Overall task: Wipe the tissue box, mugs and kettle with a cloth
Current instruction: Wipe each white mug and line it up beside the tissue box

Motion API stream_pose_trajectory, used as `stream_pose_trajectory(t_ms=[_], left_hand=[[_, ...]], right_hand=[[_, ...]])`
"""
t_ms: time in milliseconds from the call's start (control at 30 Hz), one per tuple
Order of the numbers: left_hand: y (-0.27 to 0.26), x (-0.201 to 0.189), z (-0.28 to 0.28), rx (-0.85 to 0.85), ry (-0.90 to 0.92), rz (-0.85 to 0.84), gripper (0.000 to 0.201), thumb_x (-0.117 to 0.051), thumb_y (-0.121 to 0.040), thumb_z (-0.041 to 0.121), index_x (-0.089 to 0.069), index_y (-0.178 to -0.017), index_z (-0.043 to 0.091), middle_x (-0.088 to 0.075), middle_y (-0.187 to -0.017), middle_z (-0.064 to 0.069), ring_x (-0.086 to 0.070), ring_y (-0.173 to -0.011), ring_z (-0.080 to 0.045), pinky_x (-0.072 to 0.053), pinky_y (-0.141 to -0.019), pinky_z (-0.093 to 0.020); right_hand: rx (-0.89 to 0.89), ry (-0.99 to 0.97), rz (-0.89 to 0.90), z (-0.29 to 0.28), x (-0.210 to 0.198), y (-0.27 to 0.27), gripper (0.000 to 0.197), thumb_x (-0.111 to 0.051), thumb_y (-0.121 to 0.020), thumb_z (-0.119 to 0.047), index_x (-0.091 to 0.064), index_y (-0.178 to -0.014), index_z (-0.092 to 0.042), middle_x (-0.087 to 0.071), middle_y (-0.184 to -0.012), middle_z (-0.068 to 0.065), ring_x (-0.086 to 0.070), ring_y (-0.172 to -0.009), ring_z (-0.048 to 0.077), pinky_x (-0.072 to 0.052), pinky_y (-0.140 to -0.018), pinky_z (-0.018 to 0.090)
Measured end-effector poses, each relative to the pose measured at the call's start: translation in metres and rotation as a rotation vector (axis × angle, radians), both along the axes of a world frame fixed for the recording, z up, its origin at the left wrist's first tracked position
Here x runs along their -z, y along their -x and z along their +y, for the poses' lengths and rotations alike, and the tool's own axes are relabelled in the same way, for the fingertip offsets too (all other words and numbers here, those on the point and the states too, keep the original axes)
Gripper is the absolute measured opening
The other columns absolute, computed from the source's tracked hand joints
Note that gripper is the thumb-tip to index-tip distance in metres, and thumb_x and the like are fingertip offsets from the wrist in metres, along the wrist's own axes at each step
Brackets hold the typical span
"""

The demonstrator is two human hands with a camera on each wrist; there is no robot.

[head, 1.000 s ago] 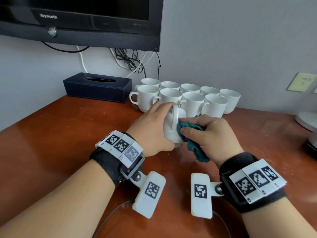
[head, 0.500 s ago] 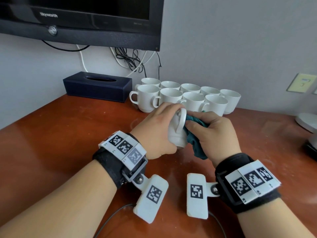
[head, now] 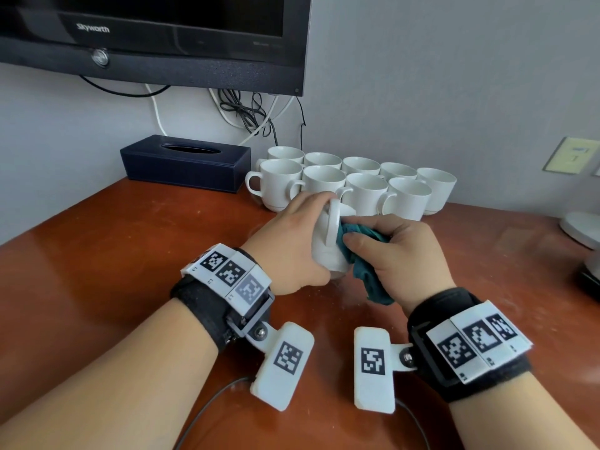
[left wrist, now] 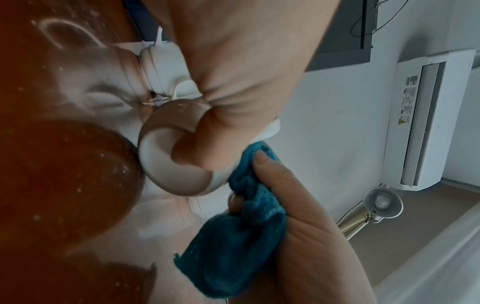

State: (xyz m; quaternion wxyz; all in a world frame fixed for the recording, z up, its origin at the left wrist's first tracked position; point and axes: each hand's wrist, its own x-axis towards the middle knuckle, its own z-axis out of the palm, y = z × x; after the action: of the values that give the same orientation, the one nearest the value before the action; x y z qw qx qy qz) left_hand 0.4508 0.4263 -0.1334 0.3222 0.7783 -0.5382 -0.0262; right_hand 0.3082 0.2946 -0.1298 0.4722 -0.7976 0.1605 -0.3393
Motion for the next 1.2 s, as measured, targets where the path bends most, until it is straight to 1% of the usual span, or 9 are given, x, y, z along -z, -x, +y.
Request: stream_pose_trajectory(t_ms=[100, 267, 400, 567, 800, 933, 1000, 1100, 1200], left_hand=[[0.003, -0.002, -0.001, 0.036, -0.013, -0.004, 0.108, -0.089, -0.066, 0.018, -0.029, -0.155, 0.032, -0.029, -0.150, 0.015, -0.044, -0.130, -0.013, -0.045, -0.106, -0.032], [0.005, -0.002, -0.002, 0.053, -0.021, -0.026, 0.105, -0.087, -0.067, 0.014, -0.029, -0.152, 0.035, -0.028, -0.147, 0.017, -0.042, -0.124, -0.010, -0.044, -0.101, -0.029], [0.002, 0.000, 0.000, -0.010, -0.007, 0.010, 0.106, -0.091, -0.067, 0.027, -0.028, -0.153, 0.033, -0.029, -0.148, 0.013, -0.044, -0.129, -0.015, -0.046, -0.107, -0.039], [-0.005, 0.004, 0.000, -0.052, 0.018, 0.036, 0.106, -0.094, -0.064, 0.044, -0.031, -0.148, 0.031, -0.037, -0.143, 0.010, -0.048, -0.126, -0.018, -0.049, -0.104, -0.047], [-0.003, 0.001, 0.002, -0.008, 0.021, 0.034, 0.104, -0.093, -0.066, 0.033, -0.031, -0.149, 0.032, -0.035, -0.144, 0.012, -0.047, -0.126, -0.016, -0.050, -0.103, -0.047], [0.002, -0.001, 0.000, 0.037, -0.011, 0.008, 0.108, -0.088, -0.067, 0.016, -0.027, -0.154, 0.033, -0.030, -0.149, 0.013, -0.042, -0.129, -0.013, -0.046, -0.106, -0.035], [0.005, -0.002, -0.001, 0.052, -0.011, -0.004, 0.107, -0.086, -0.067, 0.012, -0.028, -0.154, 0.032, -0.030, -0.148, 0.014, -0.040, -0.130, -0.011, -0.042, -0.104, -0.029], [0.007, -0.002, -0.003, 0.066, -0.013, -0.029, 0.105, -0.085, -0.069, 0.009, -0.028, -0.154, 0.032, -0.030, -0.148, 0.014, -0.038, -0.128, -0.010, -0.037, -0.100, -0.024], [0.007, -0.001, -0.003, 0.061, -0.010, -0.017, 0.106, -0.085, -0.068, 0.010, -0.028, -0.154, 0.032, -0.029, -0.148, 0.013, -0.038, -0.130, -0.010, -0.038, -0.103, -0.027]], right_hand=[[0.084, 0.011, -0.058, -0.002, 0.002, -0.003, 0.027, -0.071, -0.093, -0.009, -0.081, -0.102, -0.033, -0.077, -0.092, -0.009, -0.069, -0.074, 0.001, -0.052, -0.066, 0.019], [0.161, 0.019, -0.052, -0.008, 0.006, -0.005, 0.027, -0.068, -0.096, -0.016, -0.079, -0.117, -0.028, -0.077, -0.106, -0.006, -0.071, -0.095, 0.008, -0.059, -0.083, 0.030], [0.026, -0.054, 0.000, -0.004, 0.005, -0.002, 0.025, -0.072, -0.093, -0.010, -0.081, -0.104, -0.031, -0.078, -0.083, -0.010, -0.069, -0.069, 0.005, -0.054, -0.063, 0.023], [-0.129, -0.137, 0.053, 0.001, 0.000, 0.001, 0.023, -0.073, -0.091, 0.001, -0.081, -0.100, -0.018, -0.078, -0.085, 0.005, -0.067, -0.059, 0.015, -0.052, -0.054, 0.019], [-0.127, -0.116, 0.049, 0.002, -0.002, 0.001, 0.025, -0.072, -0.091, 0.000, -0.081, -0.096, -0.023, -0.075, -0.071, -0.001, -0.064, -0.052, 0.014, -0.050, -0.050, 0.020], [0.011, -0.008, -0.031, -0.003, 0.001, -0.001, 0.028, -0.072, -0.092, -0.006, -0.082, -0.100, -0.031, -0.078, -0.089, -0.012, -0.068, -0.071, 0.000, -0.052, -0.062, 0.017], [0.054, -0.008, -0.071, -0.006, 0.001, -0.001, 0.029, -0.069, -0.093, -0.007, -0.080, -0.102, -0.032, -0.077, -0.095, -0.010, -0.069, -0.076, 0.000, -0.053, -0.063, 0.016], [0.115, 0.040, -0.088, -0.007, 0.002, -0.002, 0.032, -0.068, -0.094, -0.010, -0.076, -0.103, -0.040, -0.076, -0.099, -0.013, -0.070, -0.088, 0.002, -0.056, -0.077, 0.019], [0.097, 0.018, -0.086, -0.008, 0.003, -0.002, 0.035, -0.068, -0.094, -0.010, -0.075, -0.100, -0.043, -0.077, -0.097, -0.014, -0.070, -0.086, 0.001, -0.056, -0.075, 0.019]])
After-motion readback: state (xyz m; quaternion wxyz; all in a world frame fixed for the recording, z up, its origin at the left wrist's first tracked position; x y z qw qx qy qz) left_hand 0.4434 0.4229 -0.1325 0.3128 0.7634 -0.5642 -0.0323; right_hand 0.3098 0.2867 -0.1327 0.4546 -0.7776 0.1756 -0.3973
